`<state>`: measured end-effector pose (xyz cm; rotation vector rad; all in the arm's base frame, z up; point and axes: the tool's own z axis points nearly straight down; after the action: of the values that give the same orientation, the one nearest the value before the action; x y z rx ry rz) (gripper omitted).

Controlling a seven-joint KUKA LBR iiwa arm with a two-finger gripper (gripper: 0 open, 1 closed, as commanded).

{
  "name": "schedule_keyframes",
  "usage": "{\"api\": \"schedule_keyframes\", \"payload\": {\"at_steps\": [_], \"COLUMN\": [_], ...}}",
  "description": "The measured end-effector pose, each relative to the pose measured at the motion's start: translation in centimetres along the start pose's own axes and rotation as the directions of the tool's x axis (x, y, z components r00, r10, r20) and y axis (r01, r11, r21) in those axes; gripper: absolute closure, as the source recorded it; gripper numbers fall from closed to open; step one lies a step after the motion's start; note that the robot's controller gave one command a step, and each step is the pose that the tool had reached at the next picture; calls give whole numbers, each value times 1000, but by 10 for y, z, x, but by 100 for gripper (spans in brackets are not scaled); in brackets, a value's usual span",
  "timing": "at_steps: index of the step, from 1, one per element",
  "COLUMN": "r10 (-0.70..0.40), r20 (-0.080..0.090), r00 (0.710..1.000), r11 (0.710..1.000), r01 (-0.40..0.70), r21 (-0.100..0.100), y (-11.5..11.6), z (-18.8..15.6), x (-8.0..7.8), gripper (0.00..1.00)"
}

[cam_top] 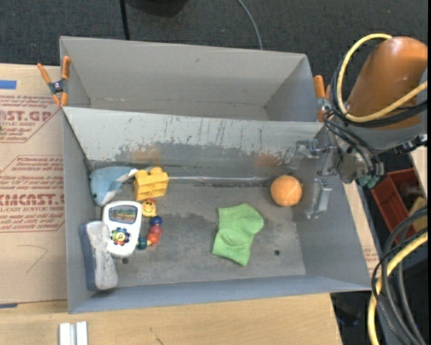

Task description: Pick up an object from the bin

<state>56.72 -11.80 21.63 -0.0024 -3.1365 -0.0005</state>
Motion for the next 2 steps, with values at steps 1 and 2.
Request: {"api": "schedule_keyframes", "payload": {"at_steps": [1,2], "r10": [-2,-49], "r20": [8,7], "r00": [1000,999], "r11": [1000,999], "r01": [2,49], "r21": [1,1], "y": [1,47], "z": [-5,73], "x": [-1,31], "gripper": [0,0]}}
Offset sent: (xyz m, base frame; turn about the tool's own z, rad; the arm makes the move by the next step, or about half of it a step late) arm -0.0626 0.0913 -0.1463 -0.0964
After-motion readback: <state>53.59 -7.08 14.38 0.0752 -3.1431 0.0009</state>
